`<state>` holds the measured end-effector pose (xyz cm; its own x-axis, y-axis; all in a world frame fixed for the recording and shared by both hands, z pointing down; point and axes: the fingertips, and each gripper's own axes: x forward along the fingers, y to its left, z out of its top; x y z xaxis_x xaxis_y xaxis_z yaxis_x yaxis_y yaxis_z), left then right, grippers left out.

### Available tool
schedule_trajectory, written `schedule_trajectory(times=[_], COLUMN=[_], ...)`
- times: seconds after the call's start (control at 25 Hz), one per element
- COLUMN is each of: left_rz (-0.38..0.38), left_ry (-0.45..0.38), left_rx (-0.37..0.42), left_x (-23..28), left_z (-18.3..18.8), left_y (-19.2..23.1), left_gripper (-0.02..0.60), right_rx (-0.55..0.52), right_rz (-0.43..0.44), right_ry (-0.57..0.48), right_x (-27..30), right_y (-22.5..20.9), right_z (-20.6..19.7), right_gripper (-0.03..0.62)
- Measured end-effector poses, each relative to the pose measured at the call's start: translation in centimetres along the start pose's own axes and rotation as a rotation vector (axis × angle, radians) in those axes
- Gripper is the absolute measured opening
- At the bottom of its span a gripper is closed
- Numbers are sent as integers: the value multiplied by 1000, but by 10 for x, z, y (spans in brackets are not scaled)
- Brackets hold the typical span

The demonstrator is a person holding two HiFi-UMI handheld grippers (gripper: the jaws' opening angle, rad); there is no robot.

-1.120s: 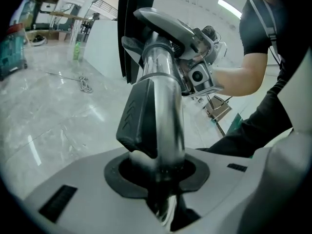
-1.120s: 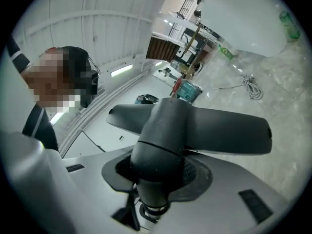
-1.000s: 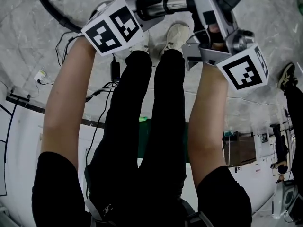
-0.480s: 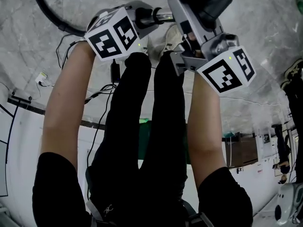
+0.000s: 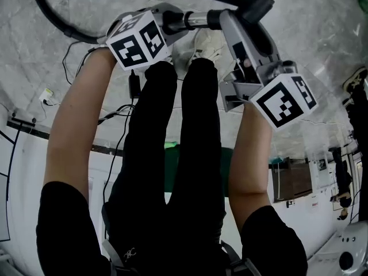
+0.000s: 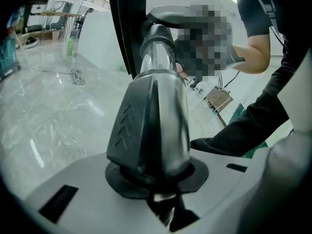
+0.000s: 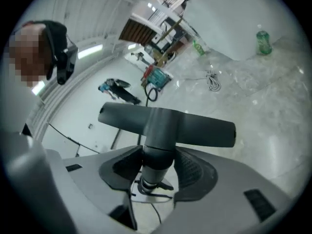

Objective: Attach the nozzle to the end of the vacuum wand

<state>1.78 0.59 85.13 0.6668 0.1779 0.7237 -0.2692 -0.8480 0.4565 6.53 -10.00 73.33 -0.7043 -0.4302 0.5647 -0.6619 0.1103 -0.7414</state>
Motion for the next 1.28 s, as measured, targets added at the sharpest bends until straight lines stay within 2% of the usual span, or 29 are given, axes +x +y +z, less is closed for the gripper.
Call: schedule_trajectory(times=[0.12, 0.24, 0.36, 0.44, 0.52, 0.64, 0.68, 0.72, 0.76, 0.84, 0.96, 1.12, 1.28], left_rz=[-6, 15, 129, 223, 282, 310, 326, 353, 381, 411, 405, 389, 406], left_ry=[16, -7, -61, -42, -28, -37, -46, -55, -61, -87, -165, -188, -238], left_rx=[-2, -45, -92, -72, -74, -180, -217, -249, -281, -354, -433, -457, -478], left_x=[11, 23, 22, 19, 15, 4, -1, -6, -9, -11, -14, -11, -19], left_z=[-4, -4, 1, -8, -18, -29, -31, -31, -32, -30, -20, -15, -9], left_y=[-6, -4, 13, 21, 24, 27, 29, 32, 35, 38, 40, 46, 49], left_gripper=[100, 104, 187, 193, 195, 191, 148, 27, 12, 12, 11, 11, 12], right_rx=[47, 121, 176, 212, 252, 304, 315, 322, 329, 340, 347, 334, 321], right_rz=[-42, -82, -99, -126, -158, -198, -205, -212, -222, -255, -301, -311, -367], right_ry=[89, 66, 32, 55, 90, 116, 110, 99, 89, 83, 88, 117, 220], right_x=[-5, -5, 2, 12, 23, 40, 45, 50, 54, 63, 78, 106, 130], right_y=[-13, -34, -57, -78, -102, -138, -148, -157, -167, -185, -206, -228, -265], right_z=[-11, -16, -19, -27, -38, -51, -54, -56, -58, -62, -65, -67, -82], right_gripper=[204, 204, 204, 206, 206, 206, 206, 206, 206, 206, 207, 207, 207])
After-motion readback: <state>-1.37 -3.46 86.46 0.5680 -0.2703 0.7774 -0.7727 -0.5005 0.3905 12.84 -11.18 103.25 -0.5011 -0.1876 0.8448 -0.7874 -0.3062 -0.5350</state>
